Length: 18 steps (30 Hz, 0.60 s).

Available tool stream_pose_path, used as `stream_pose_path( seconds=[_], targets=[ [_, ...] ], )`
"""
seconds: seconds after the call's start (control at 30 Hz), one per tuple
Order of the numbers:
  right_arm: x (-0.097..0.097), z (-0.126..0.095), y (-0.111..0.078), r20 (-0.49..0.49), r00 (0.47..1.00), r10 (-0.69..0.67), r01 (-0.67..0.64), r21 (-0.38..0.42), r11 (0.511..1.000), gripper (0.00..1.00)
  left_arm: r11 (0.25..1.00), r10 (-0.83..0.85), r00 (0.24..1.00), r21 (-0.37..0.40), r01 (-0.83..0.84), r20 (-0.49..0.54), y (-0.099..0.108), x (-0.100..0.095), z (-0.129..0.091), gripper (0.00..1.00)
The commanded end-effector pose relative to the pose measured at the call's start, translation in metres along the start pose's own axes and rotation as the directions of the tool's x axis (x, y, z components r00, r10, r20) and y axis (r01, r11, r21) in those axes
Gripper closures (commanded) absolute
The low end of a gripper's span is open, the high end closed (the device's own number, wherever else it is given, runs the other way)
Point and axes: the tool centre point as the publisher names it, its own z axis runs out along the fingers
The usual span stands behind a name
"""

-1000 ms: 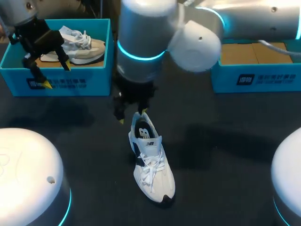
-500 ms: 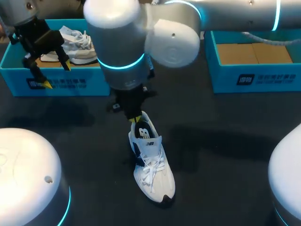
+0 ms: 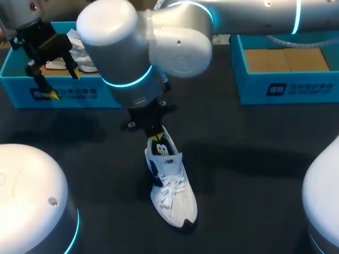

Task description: Take the shoe out of the shoebox, open the shoe tongue, remove and reinsert the insole, then place the shoe into the shoebox

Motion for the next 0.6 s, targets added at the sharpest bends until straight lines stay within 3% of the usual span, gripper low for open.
stream_pose_path(
  seconds=[0.03,0.33,0.4,0.6],
  targets=[
    [0.012,0.012,0.007,0.105,0.994,0.017,-0.019,0.018,1.000,1.00,1.000,0.000,1.000,-0.002,0.000,-0.001,0.000,0.000,0.000,0.00],
    [0.012,0.016,0.006,0.112,0.993,0.025,-0.028,0.022,0.999,1.00,1.000,0.000,1.000,-0.002,0.000,-0.001,0.000,0.000,0.000,0.00],
    [0.010,0.022,0.006,0.156,0.987,0.024,-0.033,0.054,0.998,1.00,1.000,0.000,1.000,-0.002,0.000,-0.001,0.000,0.000,0.000,0.00],
    [0.002,0.042,-0.004,0.179,0.983,0.041,-0.051,0.053,0.997,1.00,1.000,0.000,1.000,-0.002,0.000,-0.001,0.000,0.000,0.000,0.00]
  ],
)
